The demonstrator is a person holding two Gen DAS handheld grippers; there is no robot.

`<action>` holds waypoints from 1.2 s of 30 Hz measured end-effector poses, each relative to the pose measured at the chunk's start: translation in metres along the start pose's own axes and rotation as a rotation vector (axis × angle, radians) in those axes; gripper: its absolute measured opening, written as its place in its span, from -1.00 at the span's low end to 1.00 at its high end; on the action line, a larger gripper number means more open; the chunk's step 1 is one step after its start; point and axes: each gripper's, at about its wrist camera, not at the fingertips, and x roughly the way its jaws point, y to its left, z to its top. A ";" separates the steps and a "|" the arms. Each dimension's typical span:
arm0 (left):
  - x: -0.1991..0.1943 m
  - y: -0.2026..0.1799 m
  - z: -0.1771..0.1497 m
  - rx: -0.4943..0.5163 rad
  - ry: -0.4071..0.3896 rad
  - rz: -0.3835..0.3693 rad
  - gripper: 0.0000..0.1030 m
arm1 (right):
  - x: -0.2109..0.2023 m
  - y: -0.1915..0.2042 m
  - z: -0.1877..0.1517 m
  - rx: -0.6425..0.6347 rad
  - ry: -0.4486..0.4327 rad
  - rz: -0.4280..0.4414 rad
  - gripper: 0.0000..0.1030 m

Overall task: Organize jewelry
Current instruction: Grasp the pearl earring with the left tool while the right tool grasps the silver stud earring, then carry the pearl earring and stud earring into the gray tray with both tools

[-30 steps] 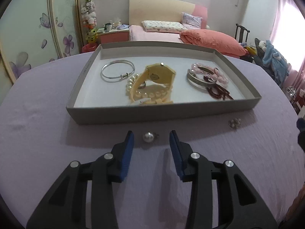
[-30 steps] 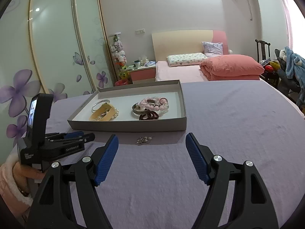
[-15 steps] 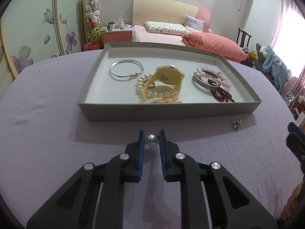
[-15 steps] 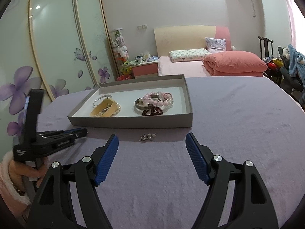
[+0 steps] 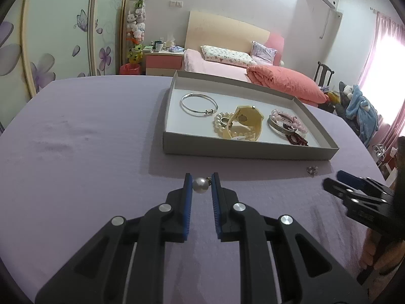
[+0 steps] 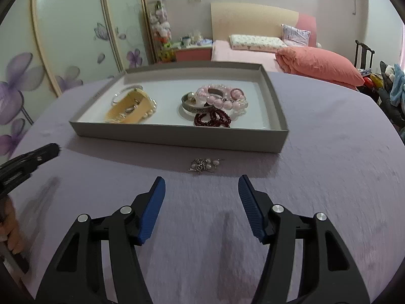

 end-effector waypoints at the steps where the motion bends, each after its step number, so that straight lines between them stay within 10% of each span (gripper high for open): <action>1: -0.001 0.001 0.000 -0.005 -0.003 -0.003 -0.69 | 0.005 0.002 0.002 -0.007 0.013 -0.009 0.11; 8: 0.001 0.007 -0.002 -0.022 0.003 -0.016 -0.69 | 0.025 0.004 0.011 -0.011 0.073 -0.047 -0.18; 13: 0.004 0.009 -0.002 -0.025 0.011 -0.022 -0.69 | 0.025 0.003 0.013 -0.010 0.069 -0.051 -0.77; 23: -0.001 0.008 -0.008 -0.017 -0.009 -0.030 -0.69 | 0.007 -0.011 -0.001 0.044 0.051 -0.027 -0.80; 36: -0.041 0.006 -0.036 -0.026 -0.042 -0.049 -0.69 | -0.073 -0.019 -0.028 0.110 -0.176 0.057 -0.80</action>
